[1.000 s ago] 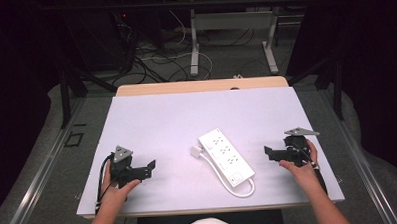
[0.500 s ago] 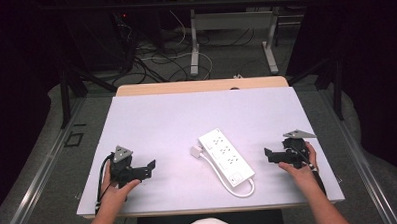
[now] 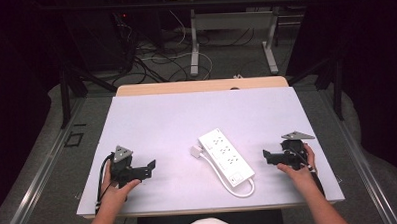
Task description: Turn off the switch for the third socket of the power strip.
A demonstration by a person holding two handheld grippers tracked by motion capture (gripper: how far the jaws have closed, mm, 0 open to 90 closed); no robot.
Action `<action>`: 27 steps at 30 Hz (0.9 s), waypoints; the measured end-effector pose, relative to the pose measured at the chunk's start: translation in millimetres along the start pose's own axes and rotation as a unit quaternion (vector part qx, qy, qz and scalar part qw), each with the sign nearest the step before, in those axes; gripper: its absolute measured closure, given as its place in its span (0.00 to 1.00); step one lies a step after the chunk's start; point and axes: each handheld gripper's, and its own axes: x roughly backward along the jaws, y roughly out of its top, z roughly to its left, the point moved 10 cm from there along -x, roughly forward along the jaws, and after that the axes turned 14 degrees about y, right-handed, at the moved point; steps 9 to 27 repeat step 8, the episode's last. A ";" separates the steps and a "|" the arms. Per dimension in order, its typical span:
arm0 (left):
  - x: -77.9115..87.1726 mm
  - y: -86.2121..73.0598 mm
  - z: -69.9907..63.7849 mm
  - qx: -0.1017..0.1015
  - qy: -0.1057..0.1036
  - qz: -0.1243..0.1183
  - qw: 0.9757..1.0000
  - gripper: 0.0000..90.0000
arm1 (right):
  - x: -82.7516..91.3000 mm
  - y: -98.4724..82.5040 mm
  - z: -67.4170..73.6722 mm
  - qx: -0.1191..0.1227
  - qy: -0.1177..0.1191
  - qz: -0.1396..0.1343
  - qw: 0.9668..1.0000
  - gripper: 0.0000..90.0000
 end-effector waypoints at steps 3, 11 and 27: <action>0.2 0.2 0.4 0.001 0.001 0.000 1.000 0.02 | 0.4 0.4 0.7 0.000 0.000 -0.002 1.000 0.00; 0.0 0.3 0.8 0.000 0.001 0.000 1.000 0.02 | 1.0 1.4 -0.1 0.002 -0.002 -0.004 1.000 0.00; 0.0 0.3 0.8 0.000 0.001 0.000 1.000 0.02 | 1.0 1.4 -0.1 0.002 -0.002 -0.004 1.000 0.00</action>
